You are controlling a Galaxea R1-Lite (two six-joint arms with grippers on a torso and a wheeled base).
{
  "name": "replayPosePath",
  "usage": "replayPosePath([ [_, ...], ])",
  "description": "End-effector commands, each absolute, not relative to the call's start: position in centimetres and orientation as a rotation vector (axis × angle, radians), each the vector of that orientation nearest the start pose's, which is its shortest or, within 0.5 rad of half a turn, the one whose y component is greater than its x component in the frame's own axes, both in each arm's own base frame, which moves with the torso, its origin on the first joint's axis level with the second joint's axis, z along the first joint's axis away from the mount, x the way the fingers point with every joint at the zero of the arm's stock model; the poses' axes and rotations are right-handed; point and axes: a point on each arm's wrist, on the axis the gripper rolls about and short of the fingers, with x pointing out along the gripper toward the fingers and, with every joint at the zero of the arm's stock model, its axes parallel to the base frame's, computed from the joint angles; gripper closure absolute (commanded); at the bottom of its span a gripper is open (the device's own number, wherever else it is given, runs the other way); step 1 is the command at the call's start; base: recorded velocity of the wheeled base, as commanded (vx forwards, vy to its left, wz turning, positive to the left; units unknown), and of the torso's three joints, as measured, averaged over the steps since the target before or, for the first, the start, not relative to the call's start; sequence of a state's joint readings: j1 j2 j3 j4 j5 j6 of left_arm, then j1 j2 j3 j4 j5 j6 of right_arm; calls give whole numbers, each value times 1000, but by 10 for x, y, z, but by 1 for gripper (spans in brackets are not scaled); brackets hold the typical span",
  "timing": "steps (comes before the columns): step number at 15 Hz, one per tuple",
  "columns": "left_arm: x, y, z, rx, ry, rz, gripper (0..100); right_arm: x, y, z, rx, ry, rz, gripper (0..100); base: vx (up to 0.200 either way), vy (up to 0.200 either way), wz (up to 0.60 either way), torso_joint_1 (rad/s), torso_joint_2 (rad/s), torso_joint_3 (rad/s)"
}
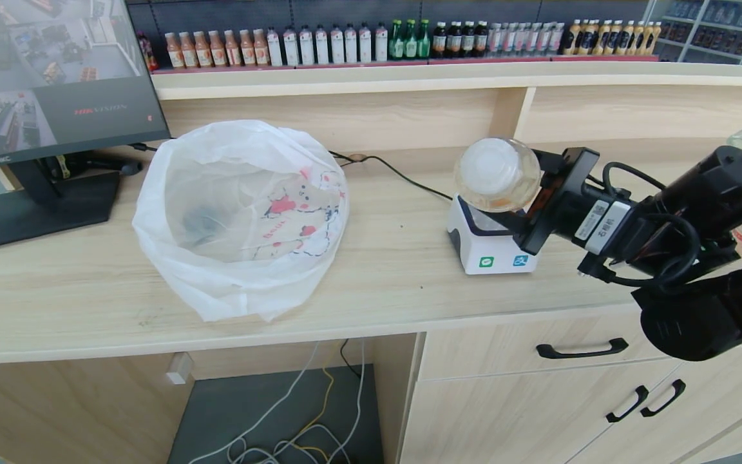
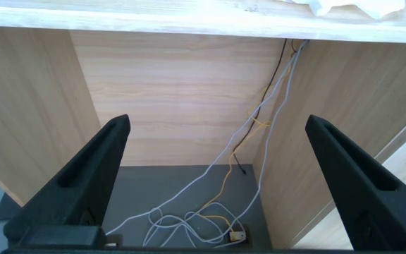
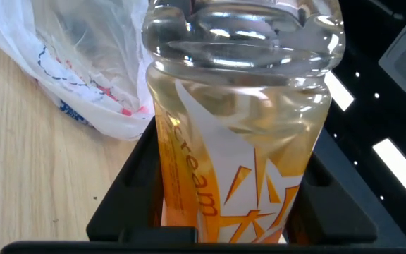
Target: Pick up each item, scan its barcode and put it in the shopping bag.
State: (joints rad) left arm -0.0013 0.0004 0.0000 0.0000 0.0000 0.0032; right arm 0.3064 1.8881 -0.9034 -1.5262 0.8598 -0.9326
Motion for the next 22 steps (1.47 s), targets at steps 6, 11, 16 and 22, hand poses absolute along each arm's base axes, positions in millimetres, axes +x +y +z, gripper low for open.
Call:
replayPosePath([
  [6, -23, 0, 75, 3, 0, 0, 0, 278, 116, 272, -762, -1031, 696, 100, 0, 0, 0, 0, 0, 0],
  [11, -23, 0, 75, 3, 0, -2, 0, 253, 133, 291, -502, -956, 578, 100, 0, 0, 0, 0, 0, 0],
  [16, -23, 0, 75, 6, 0, -2, 0, 244, 126, 271, -219, -738, 623, 100, 0, 0, 0, 0, 0, 0],
  [22, -23, 0, 75, 2, 0, 0, 0, 251, 104, 261, -145, -654, 523, 100, 0, 0, 0, 0, 0, 0],
])
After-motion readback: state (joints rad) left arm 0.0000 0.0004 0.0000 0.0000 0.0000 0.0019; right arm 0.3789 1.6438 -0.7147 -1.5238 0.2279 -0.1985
